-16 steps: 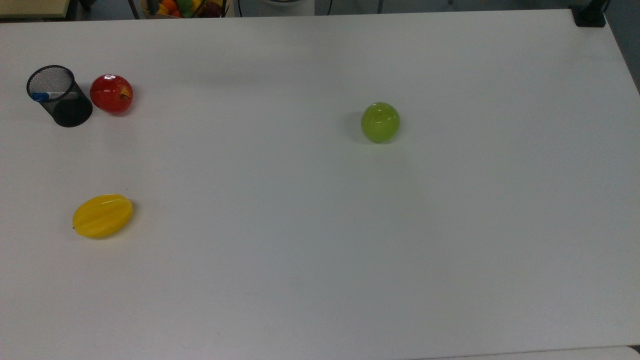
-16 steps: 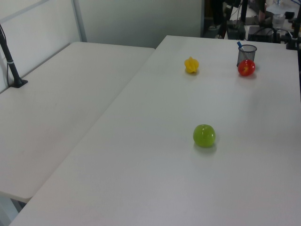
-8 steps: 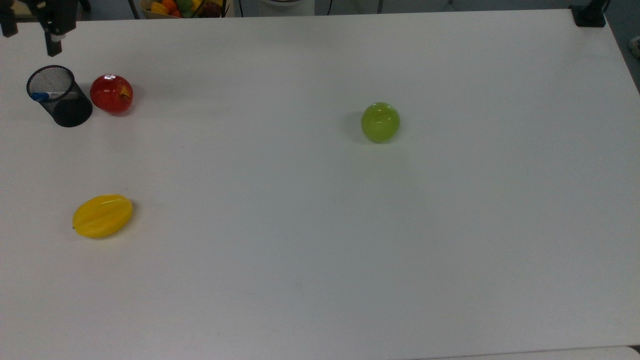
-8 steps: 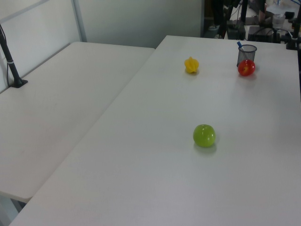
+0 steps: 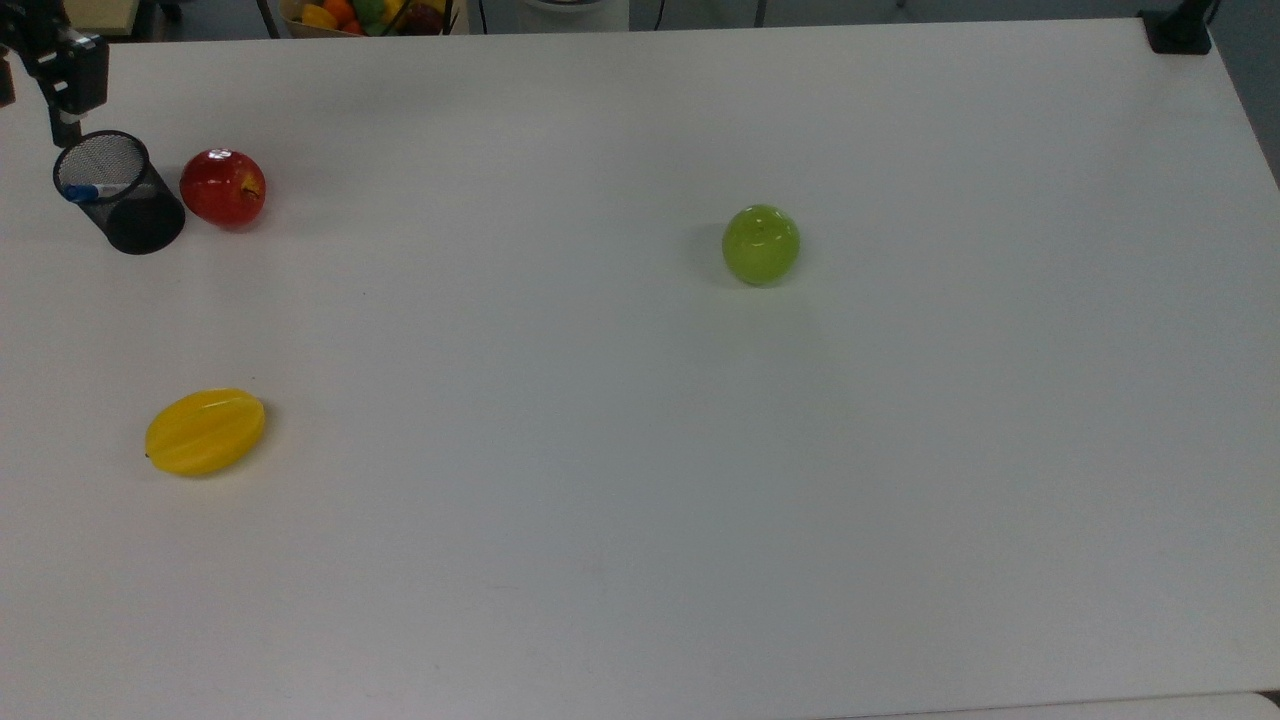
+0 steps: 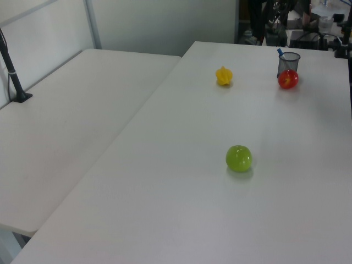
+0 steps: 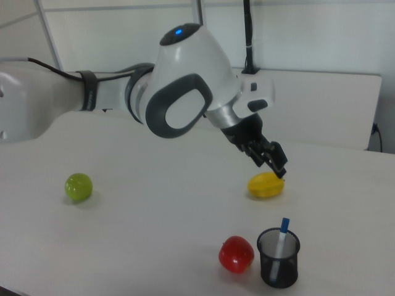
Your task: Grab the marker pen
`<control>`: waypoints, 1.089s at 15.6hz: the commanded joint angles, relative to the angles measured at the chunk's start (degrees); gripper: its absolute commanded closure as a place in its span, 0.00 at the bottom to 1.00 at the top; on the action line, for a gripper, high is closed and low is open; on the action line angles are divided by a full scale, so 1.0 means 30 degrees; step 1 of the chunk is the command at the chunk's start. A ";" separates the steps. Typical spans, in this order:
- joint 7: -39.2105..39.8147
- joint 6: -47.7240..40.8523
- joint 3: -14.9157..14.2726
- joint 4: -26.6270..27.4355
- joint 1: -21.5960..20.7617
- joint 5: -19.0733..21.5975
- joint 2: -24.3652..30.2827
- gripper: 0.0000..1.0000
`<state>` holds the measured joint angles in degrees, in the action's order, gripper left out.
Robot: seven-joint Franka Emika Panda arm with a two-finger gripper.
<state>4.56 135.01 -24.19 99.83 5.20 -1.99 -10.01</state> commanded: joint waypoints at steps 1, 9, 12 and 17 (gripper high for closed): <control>0.0384 0.1516 -0.0169 0.1175 0.0025 -0.0596 -0.0239 0.32; 0.2023 0.2482 -0.0228 0.1790 0.0641 -0.1474 -0.1819 0.39; 0.2142 0.3450 -0.0199 0.2289 0.0728 -0.2001 -0.2025 0.42; 0.2142 0.3657 -0.0199 0.2261 0.0787 -0.2646 -0.2845 0.43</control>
<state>9.87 143.94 -24.41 105.55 7.55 -8.13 -18.04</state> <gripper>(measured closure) 0.427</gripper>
